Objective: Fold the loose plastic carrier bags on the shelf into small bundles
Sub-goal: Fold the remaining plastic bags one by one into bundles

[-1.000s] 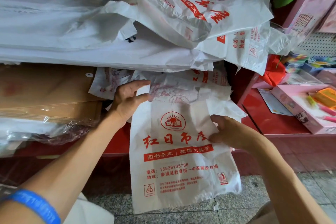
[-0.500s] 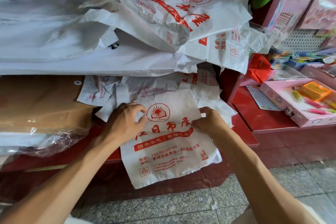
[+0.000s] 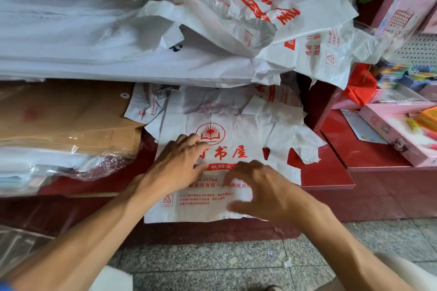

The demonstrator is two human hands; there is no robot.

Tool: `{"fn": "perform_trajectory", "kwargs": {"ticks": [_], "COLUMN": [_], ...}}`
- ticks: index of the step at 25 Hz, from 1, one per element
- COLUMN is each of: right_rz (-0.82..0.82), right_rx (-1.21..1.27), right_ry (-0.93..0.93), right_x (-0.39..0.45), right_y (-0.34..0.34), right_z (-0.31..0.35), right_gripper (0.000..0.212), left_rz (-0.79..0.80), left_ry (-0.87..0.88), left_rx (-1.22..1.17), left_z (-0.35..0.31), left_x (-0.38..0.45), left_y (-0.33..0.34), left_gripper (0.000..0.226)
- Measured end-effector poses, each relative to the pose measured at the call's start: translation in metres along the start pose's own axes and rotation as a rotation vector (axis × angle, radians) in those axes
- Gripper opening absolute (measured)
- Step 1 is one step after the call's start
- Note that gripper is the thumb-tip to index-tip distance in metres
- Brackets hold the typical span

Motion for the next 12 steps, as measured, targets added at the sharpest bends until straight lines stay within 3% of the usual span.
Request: {"fn": "perform_trajectory", "kwargs": {"ticks": [3,5,7,9,10,12], "right_rz": [0.153,0.136,0.058,-0.047,-0.06,-0.073], "right_rx": [-0.219,-0.374,-0.358,-0.197,-0.107,0.049], "right_ry": [0.054,0.069,0.122,0.197,0.238,0.331], "right_x": [-0.004,0.001,0.006,0.005,0.004,-0.002], "right_y": [0.036,0.046,0.035,0.007,-0.006,-0.026], "right_z": [-0.001,-0.004,-0.007,-0.014,-0.019,-0.036], "right_gripper": [0.097,0.104,0.085,0.056,0.045,0.026], "left_rz": [0.008,0.144,0.246,0.301,0.303,0.256], "left_ry": [0.09,0.114,0.139,0.149,0.135,0.057], "left_rx": [-0.103,-0.056,0.054,0.103,0.068,-0.069], "left_z": [-0.014,-0.017,-0.014,-0.013,-0.012,-0.004], "left_x": [-0.012,-0.022,-0.032,-0.04,-0.041,-0.038], "left_y": [-0.002,0.011,0.017,0.015,0.012,-0.001], "left_gripper": [0.02,0.048,0.089,0.104,0.099,0.069]}}
Point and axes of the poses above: each hand's wrist, its own x-axis towards the middle knuckle, its own y-axis out of the palm, z = x × y, the point moved 9 cm from there along x, towards the middle knuckle, and after that the axes turned 9 degrees about -y, right-handed, at the moved point
